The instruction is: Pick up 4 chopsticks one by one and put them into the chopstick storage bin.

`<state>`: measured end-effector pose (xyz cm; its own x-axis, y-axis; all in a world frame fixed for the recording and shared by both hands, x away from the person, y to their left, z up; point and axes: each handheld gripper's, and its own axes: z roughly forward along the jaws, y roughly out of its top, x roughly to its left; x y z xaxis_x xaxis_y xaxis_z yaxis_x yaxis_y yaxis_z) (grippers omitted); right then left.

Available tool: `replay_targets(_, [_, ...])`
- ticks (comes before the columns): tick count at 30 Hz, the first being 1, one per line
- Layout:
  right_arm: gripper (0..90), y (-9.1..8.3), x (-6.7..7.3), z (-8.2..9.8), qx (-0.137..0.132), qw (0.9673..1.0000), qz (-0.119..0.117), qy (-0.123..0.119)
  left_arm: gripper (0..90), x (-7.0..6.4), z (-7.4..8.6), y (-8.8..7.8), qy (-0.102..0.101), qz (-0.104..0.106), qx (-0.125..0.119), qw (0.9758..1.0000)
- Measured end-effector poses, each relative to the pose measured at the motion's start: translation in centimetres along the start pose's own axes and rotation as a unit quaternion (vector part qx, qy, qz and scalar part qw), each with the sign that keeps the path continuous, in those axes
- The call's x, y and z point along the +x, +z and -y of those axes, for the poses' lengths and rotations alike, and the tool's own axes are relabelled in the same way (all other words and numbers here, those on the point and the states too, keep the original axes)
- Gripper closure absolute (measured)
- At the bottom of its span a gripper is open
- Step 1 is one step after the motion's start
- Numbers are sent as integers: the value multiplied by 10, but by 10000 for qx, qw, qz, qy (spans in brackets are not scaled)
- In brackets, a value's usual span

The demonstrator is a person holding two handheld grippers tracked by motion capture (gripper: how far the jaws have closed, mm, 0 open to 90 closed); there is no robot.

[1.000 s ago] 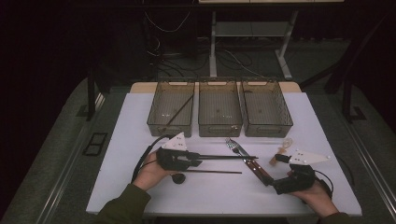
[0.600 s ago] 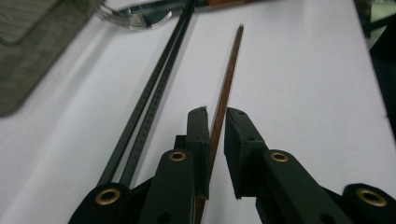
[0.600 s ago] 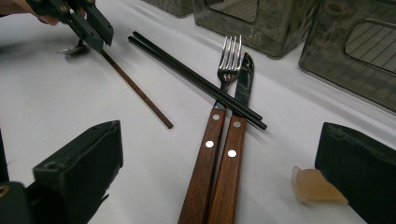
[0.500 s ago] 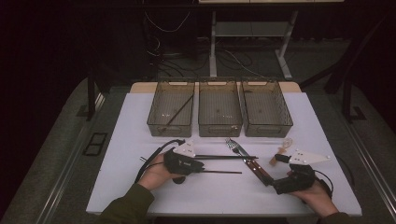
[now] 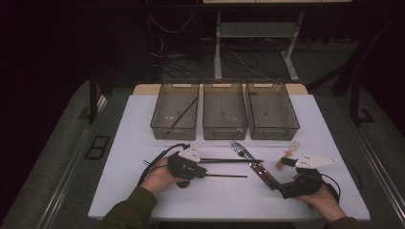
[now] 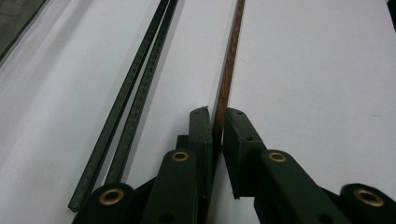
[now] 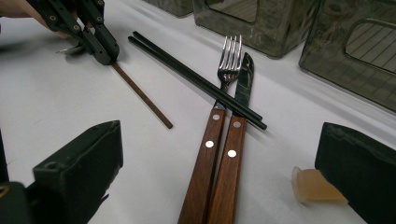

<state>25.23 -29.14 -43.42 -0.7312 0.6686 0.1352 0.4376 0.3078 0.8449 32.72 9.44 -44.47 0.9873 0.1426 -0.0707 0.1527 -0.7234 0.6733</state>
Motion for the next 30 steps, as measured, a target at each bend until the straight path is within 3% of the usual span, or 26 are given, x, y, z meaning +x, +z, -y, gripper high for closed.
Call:
replay_targets(19, [11,0,0,0,24,10000,-1,-3,831,4,3,0,48,148,-128,9998])
replay_targets(30, [12,0,0,0,8,10000,-2,-1,844,5,1,1,70,94,-124,9999])
